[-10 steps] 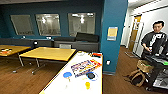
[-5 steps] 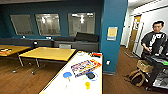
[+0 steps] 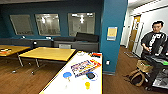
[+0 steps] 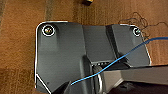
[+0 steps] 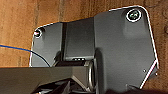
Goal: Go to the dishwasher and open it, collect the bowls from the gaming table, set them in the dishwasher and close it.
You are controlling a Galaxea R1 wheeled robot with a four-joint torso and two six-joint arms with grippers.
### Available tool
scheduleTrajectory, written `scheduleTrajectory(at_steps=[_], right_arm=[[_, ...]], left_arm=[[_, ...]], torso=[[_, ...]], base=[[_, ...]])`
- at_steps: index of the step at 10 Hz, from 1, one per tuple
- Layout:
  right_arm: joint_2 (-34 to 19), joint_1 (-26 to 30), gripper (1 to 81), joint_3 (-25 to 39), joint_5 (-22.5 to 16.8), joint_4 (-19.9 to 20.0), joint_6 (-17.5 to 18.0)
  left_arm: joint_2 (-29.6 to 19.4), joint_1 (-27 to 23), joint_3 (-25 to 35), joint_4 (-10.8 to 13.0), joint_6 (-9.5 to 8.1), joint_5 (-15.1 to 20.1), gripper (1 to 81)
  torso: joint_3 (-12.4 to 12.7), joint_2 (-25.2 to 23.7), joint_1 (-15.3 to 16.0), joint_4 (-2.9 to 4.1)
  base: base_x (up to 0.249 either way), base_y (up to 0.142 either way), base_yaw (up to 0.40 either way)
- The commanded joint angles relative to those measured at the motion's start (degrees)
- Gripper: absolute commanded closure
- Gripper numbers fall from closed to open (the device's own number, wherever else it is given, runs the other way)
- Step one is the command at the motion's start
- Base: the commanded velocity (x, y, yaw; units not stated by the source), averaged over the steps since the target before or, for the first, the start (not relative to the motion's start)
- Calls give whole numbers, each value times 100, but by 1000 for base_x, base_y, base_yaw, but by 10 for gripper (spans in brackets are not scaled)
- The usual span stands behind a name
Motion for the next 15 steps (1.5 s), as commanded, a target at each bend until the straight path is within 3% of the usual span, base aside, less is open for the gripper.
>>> scheduleTrajectory(at_steps=[1,15], right_arm=[[1,266,10,33,-292,-31,-3],[1,275,10,25,-292,22,41]], left_arm=[[-30,-281,22,-2,-23,263,10],[-12,-264,22,24,-14,263,10]], torso=[[0,0,0,0],[0,0,-4,0]], base=[[0,87,0],[0,81,0]])
